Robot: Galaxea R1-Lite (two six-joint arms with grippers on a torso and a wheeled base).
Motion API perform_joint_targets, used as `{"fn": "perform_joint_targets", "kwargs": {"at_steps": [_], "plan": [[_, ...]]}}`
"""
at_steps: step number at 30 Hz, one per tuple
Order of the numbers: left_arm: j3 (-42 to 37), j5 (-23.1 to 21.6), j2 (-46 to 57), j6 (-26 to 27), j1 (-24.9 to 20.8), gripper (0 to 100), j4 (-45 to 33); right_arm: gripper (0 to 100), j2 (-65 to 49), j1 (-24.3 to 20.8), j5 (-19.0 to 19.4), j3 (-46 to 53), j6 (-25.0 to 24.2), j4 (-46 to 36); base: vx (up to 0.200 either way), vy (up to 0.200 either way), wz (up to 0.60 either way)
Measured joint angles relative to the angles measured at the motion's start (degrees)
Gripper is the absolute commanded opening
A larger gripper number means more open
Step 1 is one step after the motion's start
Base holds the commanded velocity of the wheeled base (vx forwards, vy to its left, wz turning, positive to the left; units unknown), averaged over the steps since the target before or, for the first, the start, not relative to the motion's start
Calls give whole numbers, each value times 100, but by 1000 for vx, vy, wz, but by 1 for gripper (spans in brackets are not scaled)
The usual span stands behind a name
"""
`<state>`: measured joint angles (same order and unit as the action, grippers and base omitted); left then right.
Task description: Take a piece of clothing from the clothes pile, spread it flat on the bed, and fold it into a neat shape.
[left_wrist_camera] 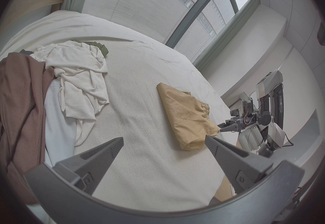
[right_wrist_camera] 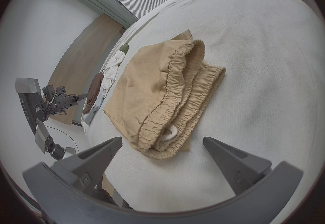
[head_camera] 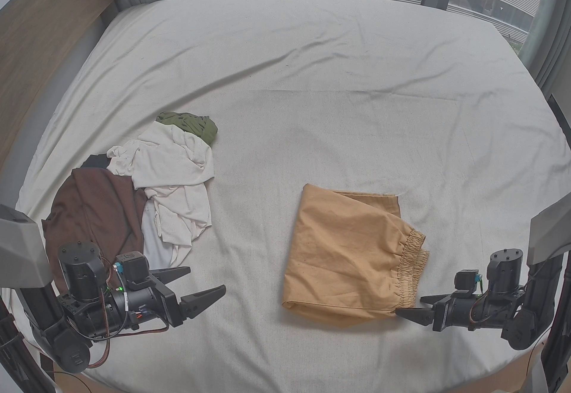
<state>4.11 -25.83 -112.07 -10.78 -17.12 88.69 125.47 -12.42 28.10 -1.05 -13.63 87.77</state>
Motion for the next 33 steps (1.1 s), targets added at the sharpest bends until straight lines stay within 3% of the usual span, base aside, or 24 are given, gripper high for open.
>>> {"fn": "perform_joint_targets", "kwargs": {"at_steps": [8, 16, 24, 25, 33], "plan": [[-4, 0, 29, 0, 26, 100, -4, 100, 289, -347, -5, -421, -1073, 41, 0, 0, 0], [-9, 0, 96, 0, 34, 100, -1, 100, 522, -461, -32, -859, -1237, 50, 0, 0, 0], [-1, 0, 129, -2, 34, 100, -4, 100, 642, -529, -390, -1176, -1598, 55, 0, 0, 0], [-1, 0, 134, -2, 34, 100, -4, 0, 649, -549, -399, -1192, -1607, 57, 0, 0, 0], [-1, 0, 176, -9, 34, 100, -1, 0, 679, -594, -424, -1248, -1636, 48, 0, 0, 0]]}}
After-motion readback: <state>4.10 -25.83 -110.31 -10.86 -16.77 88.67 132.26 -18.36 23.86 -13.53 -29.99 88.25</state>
